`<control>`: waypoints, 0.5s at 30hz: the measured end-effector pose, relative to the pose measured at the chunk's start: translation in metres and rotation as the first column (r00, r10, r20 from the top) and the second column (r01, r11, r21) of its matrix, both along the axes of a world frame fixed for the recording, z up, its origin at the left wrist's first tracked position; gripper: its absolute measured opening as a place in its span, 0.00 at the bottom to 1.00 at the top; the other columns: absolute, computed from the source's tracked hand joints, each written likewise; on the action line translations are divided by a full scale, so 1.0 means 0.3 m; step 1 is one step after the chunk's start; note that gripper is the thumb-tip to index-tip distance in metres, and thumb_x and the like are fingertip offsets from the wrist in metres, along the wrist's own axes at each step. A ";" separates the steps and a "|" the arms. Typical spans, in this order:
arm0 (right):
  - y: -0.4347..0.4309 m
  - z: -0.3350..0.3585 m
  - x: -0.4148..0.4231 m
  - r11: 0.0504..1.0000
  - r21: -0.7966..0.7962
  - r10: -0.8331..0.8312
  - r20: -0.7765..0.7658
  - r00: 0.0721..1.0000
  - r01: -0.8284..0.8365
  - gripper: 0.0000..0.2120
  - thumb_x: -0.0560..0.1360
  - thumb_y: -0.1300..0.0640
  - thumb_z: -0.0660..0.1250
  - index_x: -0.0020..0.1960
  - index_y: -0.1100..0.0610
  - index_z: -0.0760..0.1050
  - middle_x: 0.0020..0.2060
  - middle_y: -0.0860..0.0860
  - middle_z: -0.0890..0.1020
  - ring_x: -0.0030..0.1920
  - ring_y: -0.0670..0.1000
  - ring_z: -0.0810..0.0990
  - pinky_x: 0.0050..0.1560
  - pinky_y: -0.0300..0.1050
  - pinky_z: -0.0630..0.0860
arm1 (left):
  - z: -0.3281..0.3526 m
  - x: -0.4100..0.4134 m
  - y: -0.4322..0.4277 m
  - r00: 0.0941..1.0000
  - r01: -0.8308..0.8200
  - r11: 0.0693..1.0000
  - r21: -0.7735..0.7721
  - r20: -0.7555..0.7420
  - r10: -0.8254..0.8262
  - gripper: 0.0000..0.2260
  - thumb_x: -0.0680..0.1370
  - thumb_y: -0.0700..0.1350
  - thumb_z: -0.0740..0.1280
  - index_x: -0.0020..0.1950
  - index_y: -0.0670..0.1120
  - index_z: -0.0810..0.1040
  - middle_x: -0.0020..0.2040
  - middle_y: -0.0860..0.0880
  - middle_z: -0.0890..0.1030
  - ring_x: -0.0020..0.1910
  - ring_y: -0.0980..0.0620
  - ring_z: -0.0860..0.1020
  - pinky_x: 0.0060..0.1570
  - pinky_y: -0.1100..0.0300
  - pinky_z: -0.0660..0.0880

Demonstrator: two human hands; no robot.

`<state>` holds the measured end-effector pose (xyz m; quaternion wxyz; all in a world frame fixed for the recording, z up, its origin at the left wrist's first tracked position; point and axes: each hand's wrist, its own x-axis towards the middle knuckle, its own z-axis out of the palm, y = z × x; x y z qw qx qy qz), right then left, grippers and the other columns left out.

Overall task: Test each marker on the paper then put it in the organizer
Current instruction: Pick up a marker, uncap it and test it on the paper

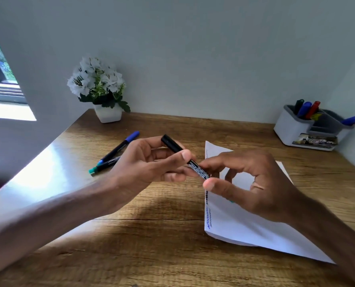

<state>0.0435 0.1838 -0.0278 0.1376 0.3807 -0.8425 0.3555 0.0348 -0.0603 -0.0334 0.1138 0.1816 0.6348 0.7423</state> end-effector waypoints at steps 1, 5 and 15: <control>-0.002 -0.001 0.001 1.000 0.010 -0.011 -0.013 1.000 0.011 0.13 0.76 0.47 0.74 0.59 0.50 0.85 0.46 0.41 0.87 0.44 0.46 0.86 0.37 0.39 0.80 | -0.002 0.004 0.003 1.000 -0.003 1.000 -0.003 -0.014 0.003 0.08 0.75 0.42 0.72 0.52 0.40 0.82 0.52 0.37 0.86 0.47 0.46 0.87 0.42 0.64 0.82; 0.014 0.003 -0.013 0.996 0.058 -0.067 -0.105 0.992 0.073 0.11 0.74 0.53 0.77 0.57 0.52 0.86 0.43 0.42 0.87 0.40 0.45 0.84 0.37 0.43 0.80 | -0.012 0.000 0.005 0.995 -0.061 0.997 -0.055 -0.085 0.057 0.09 0.73 0.41 0.74 0.51 0.40 0.83 0.47 0.38 0.87 0.46 0.41 0.87 0.42 0.62 0.83; 0.092 0.033 -0.042 0.925 0.250 -0.211 -0.291 0.933 0.287 0.13 0.76 0.48 0.72 0.57 0.51 0.86 0.50 0.43 0.87 0.51 0.44 0.82 0.52 0.51 0.79 | -0.068 -0.017 0.009 0.764 -0.395 0.814 -0.426 -0.644 0.034 0.10 0.74 0.48 0.77 0.55 0.49 0.87 0.40 0.58 0.87 0.36 0.62 0.85 0.41 0.66 0.82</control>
